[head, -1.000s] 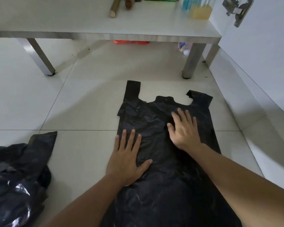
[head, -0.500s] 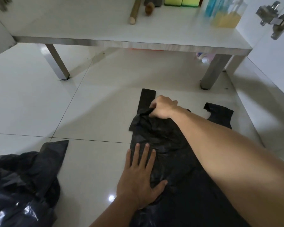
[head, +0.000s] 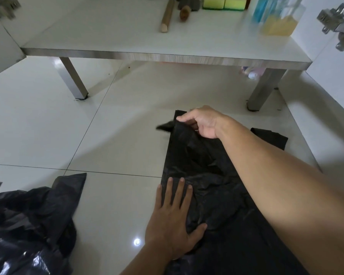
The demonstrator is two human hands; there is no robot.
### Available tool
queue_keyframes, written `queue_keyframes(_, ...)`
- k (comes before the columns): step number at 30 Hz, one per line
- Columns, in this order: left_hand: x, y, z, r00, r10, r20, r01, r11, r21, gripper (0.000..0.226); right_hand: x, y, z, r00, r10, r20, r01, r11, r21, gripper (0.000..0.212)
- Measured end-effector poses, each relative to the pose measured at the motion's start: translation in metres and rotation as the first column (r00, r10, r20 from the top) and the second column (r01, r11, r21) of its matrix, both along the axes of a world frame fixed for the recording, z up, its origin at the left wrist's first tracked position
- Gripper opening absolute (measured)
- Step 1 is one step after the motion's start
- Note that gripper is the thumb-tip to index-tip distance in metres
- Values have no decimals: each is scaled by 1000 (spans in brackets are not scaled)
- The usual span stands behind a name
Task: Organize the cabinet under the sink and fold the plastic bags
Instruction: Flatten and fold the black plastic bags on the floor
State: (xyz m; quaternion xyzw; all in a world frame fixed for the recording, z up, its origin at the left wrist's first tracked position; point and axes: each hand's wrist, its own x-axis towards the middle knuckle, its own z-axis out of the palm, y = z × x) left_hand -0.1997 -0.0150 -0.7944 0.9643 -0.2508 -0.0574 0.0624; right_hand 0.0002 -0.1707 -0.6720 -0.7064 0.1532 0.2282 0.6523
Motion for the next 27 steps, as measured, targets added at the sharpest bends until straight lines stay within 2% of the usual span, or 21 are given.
queue_keyframes(1, 0, 0, 0, 1000, -1, 1, 1, 1000, -3, 93, 5, 1, -2, 994, -79, 80, 80, 997, -9, 30)
queue_keyframes(3, 0, 0, -1, 1000, -2, 6, 2, 1000, -4, 93, 14, 2, -7, 944, -211, 254, 249, 960, -127, 40)
queue_keyframes(6, 0, 1, -1, 1000, -3, 10, 3, 1000, -9, 93, 20, 1, -14, 863, -273, 426, 386, 900, -204, 48)
queue_keyframes(9, 0, 1, -2, 1000, 0, 2, 0, 1000, -20, 93, 14, -7, -21, 831, -167, 531, 418, 817, -398, 54)
queue_keyframes(11, 1, 1, -3, 1000, 4, 3, -4, 1000, -27, 93, -7, -15, -29, 801, -90, 592, 437, 764, -474, 40)
queue_keyframes(13, 2, 2, -4, 1000, 6, 8, -6, 999, -33, 92, -44, -29, -47, 772, 73, 632, 430, 673, -602, 29)
queue_keyframes(15, 2, 2, -3, 1000, 6, 16, -5, 999, -44, 91, -88, -47, -72, 811, 271, 518, 326, 525, -786, 37)
queue_keyframes(17, 2, 2, -3, 1000, 2, 25, -1, 999, -46, 91, -127, -64, -94, 886, 405, 227, 86, 339, -937, 59)
queue_keyframes(19, 2, 2, -4, 1000, -1, 31, 2, 999, -38, 90, -146, -83, -110, 862, 505, 43, -68, 199, -978, 72)
queue_keyframes(21, 3, 1, -4, 1000, -3, 31, 4, 1000, -19, 89, -140, -101, -113, 842, 539, -3, -107, 163, -981, 72)
queue_keyframes(24, 2, 1, -4, 999, -13, 34, 12, 1000, 27, 90, -115, -126, -107, 885, 466, -12, -118, 199, -973, 69)
queue_keyframes(27, 1, 1, -3, 1000, -8, 24, 7, 999, 45, 90, -115, -140, -103, 943, 297, 150, 75, 248, -966, 63)
